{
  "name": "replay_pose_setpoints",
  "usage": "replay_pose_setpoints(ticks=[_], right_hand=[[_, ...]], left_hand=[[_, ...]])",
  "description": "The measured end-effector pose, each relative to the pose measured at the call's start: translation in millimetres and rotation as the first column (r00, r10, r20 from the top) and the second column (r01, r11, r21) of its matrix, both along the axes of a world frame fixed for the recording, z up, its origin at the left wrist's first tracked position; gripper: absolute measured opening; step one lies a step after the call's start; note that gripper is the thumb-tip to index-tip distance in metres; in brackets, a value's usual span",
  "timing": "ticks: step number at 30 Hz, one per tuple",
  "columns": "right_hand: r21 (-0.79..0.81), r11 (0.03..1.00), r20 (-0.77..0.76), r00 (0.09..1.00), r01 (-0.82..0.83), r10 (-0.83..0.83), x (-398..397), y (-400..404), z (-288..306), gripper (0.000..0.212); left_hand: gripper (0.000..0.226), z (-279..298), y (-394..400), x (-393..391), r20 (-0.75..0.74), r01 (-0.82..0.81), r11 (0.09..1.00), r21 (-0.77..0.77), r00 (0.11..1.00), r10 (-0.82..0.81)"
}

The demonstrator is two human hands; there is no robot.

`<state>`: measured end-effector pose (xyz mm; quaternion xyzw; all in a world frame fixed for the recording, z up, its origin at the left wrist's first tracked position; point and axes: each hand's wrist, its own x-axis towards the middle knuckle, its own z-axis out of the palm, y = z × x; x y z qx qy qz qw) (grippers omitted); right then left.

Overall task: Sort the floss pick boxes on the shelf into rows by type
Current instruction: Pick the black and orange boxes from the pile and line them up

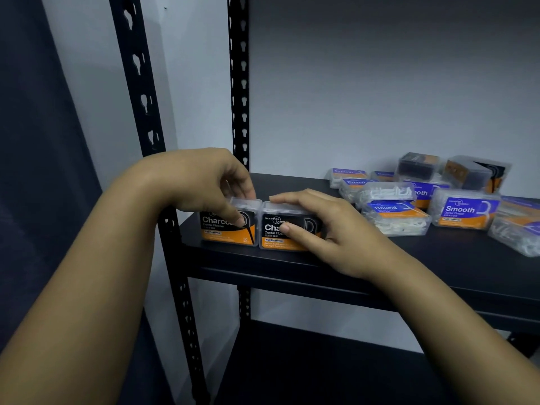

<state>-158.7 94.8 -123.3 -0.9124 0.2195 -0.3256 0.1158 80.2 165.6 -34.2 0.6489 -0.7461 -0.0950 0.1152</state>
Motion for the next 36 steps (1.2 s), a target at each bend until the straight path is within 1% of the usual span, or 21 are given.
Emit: replay_pose_setpoints(ticks=[10, 13, 15, 18, 20, 21, 24, 26, 29, 30, 33, 36], right_hand=[[-0.058, 0.998, -0.008, 0.999, 0.039, -0.040, 2, 0, -2, 0.043], [-0.074, 0.996, 0.004, 0.999, 0.048, -0.048, 0, 3, 1, 0.047], [-0.069, 0.995, 0.060, 0.996, 0.066, -0.062, -4, 3, 4, 0.050], [-0.050, 0.990, 0.164, 0.979, 0.130, -0.120, -15, 1, 10, 0.049], [-0.047, 0.982, 0.189, 0.967, 0.180, -0.168, -27, 0, 17, 0.046], [-0.041, 0.977, 0.179, 0.963, 0.211, -0.201, -35, 0, 22, 0.044], [-0.007, 0.950, 0.075, 0.947, 0.312, -0.311, -63, -3, 43, 0.036], [0.017, 0.926, -0.027, 0.926, 0.377, -0.376, -81, -4, 60, 0.029], [0.039, 0.878, -0.231, 0.859, 0.477, -0.457, -112, -7, 82, 0.009], [0.050, 0.863, -0.297, 0.833, 0.502, -0.467, -123, -9, 87, 0.007], [0.093, 0.825, -0.438, 0.767, 0.558, -0.470, -152, -18, 100, 0.008], [0.084, 0.812, -0.464, 0.744, 0.577, -0.481, -179, -28, 107, 0.008]], left_hand=[[0.029, -3, 1, 1, -0.002, -0.018, 1.000, -0.002, 1.000, 0.018], [0.033, -1, 4, -1, 0.013, -0.037, 0.999, 0.000, 0.999, 0.037], [0.039, 2, 8, -5, 0.013, -0.054, 0.997, -0.047, 0.998, 0.054], [0.044, 8, 12, -19, -0.039, -0.041, 0.988, -0.147, 0.999, 0.036], [0.043, 13, 11, -33, -0.083, -0.012, 0.977, -0.215, 0.997, -0.006], [0.042, 15, 10, -41, -0.097, -0.008, 0.970, -0.242, 0.995, -0.016], [0.037, 19, 3, -68, -0.084, -0.020, 0.961, -0.274, 0.996, -0.004], [0.037, 22, -5, -87, -0.043, -0.009, 0.967, -0.256, 0.999, -0.002], [0.039, 29, -18, -122, 0.024, 0.015, 0.976, -0.215, 1.000, -0.010], [0.038, 32, -23, -134, 0.033, 0.021, 0.976, -0.218, 0.999, -0.014], [0.035, 39, -40, -170, 0.050, 0.026, 0.972, -0.236, 0.999, -0.015], [0.025, 43, -60, -201, 0.129, 0.013, 0.983, -0.180, 0.992, 0.010]])
